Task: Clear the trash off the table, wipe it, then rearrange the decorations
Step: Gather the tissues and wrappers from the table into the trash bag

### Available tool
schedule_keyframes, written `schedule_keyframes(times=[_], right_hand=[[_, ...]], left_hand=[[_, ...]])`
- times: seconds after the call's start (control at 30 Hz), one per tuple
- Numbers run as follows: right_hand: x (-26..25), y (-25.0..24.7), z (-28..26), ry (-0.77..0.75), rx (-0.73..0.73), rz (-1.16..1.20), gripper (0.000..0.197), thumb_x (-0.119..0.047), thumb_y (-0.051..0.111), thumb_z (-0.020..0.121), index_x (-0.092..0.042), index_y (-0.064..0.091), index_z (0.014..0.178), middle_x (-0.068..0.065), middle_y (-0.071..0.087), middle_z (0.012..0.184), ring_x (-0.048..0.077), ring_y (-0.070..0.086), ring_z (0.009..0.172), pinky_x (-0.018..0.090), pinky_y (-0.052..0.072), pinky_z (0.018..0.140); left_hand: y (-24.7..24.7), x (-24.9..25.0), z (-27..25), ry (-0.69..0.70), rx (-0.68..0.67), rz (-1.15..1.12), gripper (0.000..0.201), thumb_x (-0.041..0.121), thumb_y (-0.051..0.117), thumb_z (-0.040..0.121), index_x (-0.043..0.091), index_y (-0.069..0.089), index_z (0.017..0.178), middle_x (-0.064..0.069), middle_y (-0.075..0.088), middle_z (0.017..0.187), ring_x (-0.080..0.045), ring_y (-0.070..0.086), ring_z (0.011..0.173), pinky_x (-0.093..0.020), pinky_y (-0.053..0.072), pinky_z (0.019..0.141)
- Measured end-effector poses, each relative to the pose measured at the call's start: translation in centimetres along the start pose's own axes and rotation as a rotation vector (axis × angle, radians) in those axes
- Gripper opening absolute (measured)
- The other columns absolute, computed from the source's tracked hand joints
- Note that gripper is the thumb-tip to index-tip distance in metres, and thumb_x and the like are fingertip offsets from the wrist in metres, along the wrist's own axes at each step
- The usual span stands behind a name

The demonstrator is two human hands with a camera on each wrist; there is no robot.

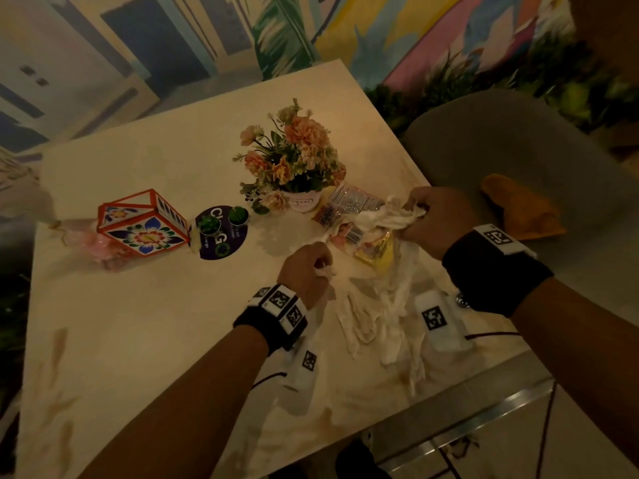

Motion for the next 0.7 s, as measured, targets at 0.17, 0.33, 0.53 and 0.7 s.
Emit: schedule_keyframes(times=[0.17,0.33,0.53,0.7], right_hand=[[0.5,1.8,0.4,0.021,-0.002,0.011,0.039,-0.010,0.081,0.061,-0.023,0.045,0.057,0.008,0.054,0.068,0.025,0.050,0.068,0.026,0.034,0.059],[-1.0,1.0,0.6,-0.073,0.019,0.037,0.028,-0.010,0.080,0.063,-0.012,0.052,0.066,0.014,0.056,0.071,0.026,0.052,0.069,0.031,0.041,0.060],[-3.9,-0.9,1.3,-0.206,0.059,0.026,0.026,-0.006,0.081,0.059,-0.003,0.057,0.068,0.014,0.053,0.067,0.021,0.046,0.064,0.023,0.029,0.050],[-5.3,-0.5,1.7,-0.258,0.031,0.024,0.029,-0.007,0.081,0.059,-0.011,0.053,0.065,0.008,0.050,0.064,0.022,0.048,0.063,0.028,0.036,0.056]], left_hand=[[3.8,0.8,-1.8,0.166,-0.245,0.127,0.029,0.006,0.057,0.077,0.011,0.066,0.103,-0.009,0.043,0.099,-0.031,0.053,0.087,-0.038,0.047,0.079],[4.5,1.6,-4.2,0.061,-0.325,0.281,0.061,0.050,0.063,0.076,0.033,0.040,0.130,-0.002,0.030,0.125,-0.024,0.033,0.115,-0.041,0.041,0.097],[6.2,2.2,-5.0,0.228,-0.290,0.525,0.050,0.057,0.053,0.078,0.037,0.043,0.122,-0.003,0.032,0.118,-0.028,0.033,0.103,-0.042,0.045,0.085],[5.6,1.6,-4.9,0.220,-0.194,0.362,0.022,0.010,0.052,0.088,0.007,0.056,0.109,-0.013,0.044,0.114,-0.028,0.042,0.098,-0.034,0.038,0.076]])
Point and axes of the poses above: each hand's wrist, its own z-axis towards the middle knuckle, its own y-axis out of the palm, x = y × z, the point moved 6 cm from there along z, towards the middle knuckle
